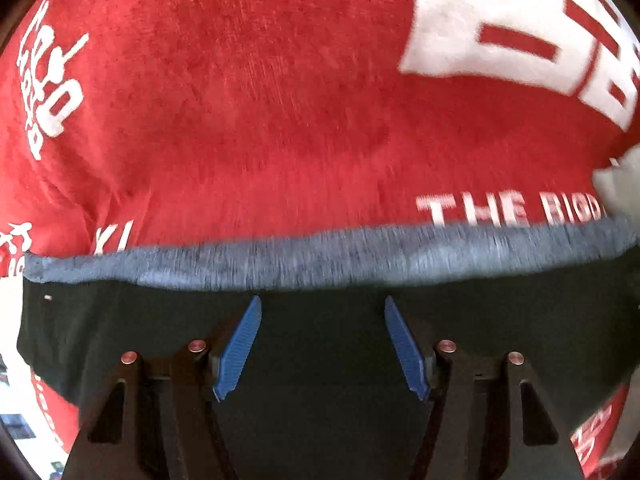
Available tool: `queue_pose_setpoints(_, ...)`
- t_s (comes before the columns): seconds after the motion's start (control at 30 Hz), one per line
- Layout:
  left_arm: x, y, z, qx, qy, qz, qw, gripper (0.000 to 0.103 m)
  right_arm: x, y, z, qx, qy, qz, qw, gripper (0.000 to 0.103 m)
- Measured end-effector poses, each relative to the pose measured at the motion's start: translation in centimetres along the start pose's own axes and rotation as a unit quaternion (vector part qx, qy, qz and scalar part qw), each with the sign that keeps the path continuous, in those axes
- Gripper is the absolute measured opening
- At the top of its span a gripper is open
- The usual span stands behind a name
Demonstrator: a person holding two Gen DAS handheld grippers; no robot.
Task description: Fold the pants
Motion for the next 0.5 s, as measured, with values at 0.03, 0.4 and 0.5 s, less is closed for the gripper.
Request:
queue_pose_setpoints(0.03, 0.1, -0.4, 0.4, 0.006, -0.008, -0.002, 1.0, 0.078, 0.6, -0.2, 0.8, 0.002, 0.002, 0.003, 1.0, 0.027)
queue_pose_setpoints(0.4, -5.5, -4.2, 0.7, 0.024, -0.043, -0.052, 0.9974, 0.093, 1.2, -2.3, 0.8, 0.022, 0.009, 0.001, 1.0, 0.032)
queue_pose_setpoints(0.5, -8.1, -3.4, -0.8, 0.019, -0.048, -0.048, 0.9975, 0.093, 1.3, -1.4, -0.6, 0.031, -0.011, 0.01, 0.999, 0.044)
Point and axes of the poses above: each gripper's, at about its wrist camera, not at the fingertips, and z roughly the way its jaws point, x to its right, y to its underside, the point moved 3 cm from there along z, roughly the way its jaws point, and after that the axes turned 14 degrees about -z, right-handed, at the moved point
